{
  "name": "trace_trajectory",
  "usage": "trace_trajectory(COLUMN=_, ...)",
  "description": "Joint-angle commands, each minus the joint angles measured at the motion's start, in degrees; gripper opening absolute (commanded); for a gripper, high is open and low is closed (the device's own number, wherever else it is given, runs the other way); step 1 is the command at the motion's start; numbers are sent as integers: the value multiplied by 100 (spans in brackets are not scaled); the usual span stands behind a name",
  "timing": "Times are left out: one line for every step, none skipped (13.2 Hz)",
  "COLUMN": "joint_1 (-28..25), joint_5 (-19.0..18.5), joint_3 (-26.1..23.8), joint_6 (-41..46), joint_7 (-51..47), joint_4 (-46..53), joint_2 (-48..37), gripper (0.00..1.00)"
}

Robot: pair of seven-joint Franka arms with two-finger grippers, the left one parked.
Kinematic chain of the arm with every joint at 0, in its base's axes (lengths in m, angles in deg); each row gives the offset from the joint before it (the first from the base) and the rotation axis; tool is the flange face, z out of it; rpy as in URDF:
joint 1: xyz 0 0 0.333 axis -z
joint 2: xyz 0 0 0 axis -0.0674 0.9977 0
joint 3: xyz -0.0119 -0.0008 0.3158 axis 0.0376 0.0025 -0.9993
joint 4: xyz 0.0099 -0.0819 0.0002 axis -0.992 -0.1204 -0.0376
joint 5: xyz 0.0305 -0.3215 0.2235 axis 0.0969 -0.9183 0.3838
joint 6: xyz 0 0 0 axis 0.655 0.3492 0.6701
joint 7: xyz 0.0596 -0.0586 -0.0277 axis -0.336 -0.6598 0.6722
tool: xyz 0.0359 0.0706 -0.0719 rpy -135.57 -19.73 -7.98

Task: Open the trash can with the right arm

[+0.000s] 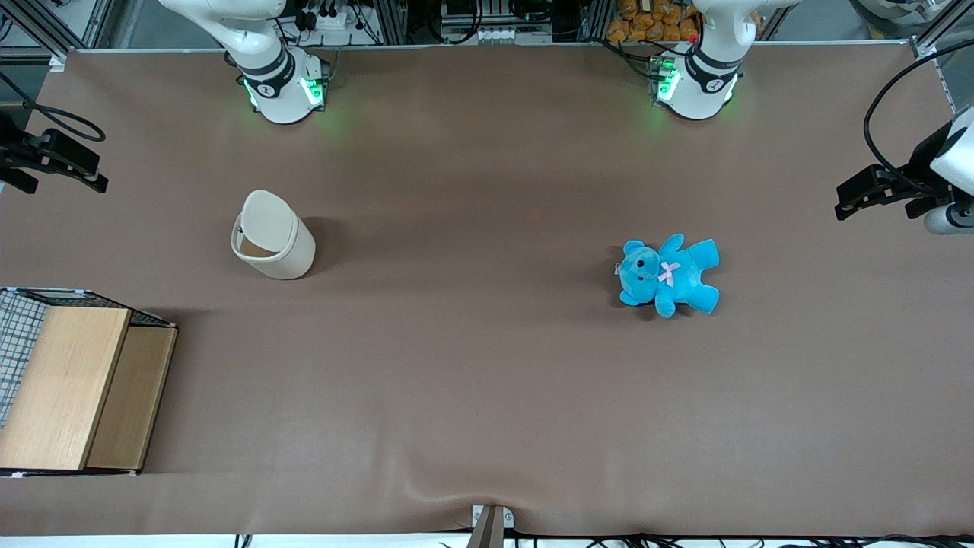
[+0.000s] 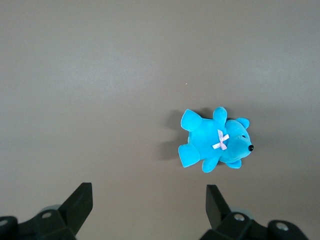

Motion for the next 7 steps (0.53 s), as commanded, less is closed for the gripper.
trace_trajectory(joint_1=47, joint_5=-105, joint_3=6, joint_6=63, joint_7=71, joint_4=22, joint_2=-26, gripper=100)
trace_trajectory(joint_1=30, joint_5=-105, joint_3=6, joint_6=107, joint_7=71, joint_4=22, joint_2=-26, gripper=100)
trace_trajectory(joint_1=30, joint_5=-105, joint_3=6, joint_6=107, joint_7=80, joint_4=22, joint_2=-17, gripper=100)
trace_trajectory(joint_1=38, joint_5=-105, joint_3=6, joint_6=107, joint_7=88, joint_4=22, joint_2=-17, gripper=100)
trace_trajectory(joint_1=39, joint_5=-114, joint_3=6, joint_6=107, joint_7=97, joint_4=22, joint_2=-17, gripper=100)
trace_trajectory(joint_1=47, joint_5=-114, joint_3=6, joint_6=107, joint_7=89, joint_4=22, joint_2=-17, gripper=100)
trace_trajectory(joint_1=30, joint_5=-114, joint_3=6, joint_6=107, joint_7=89, joint_4=22, joint_2=-17, gripper=100)
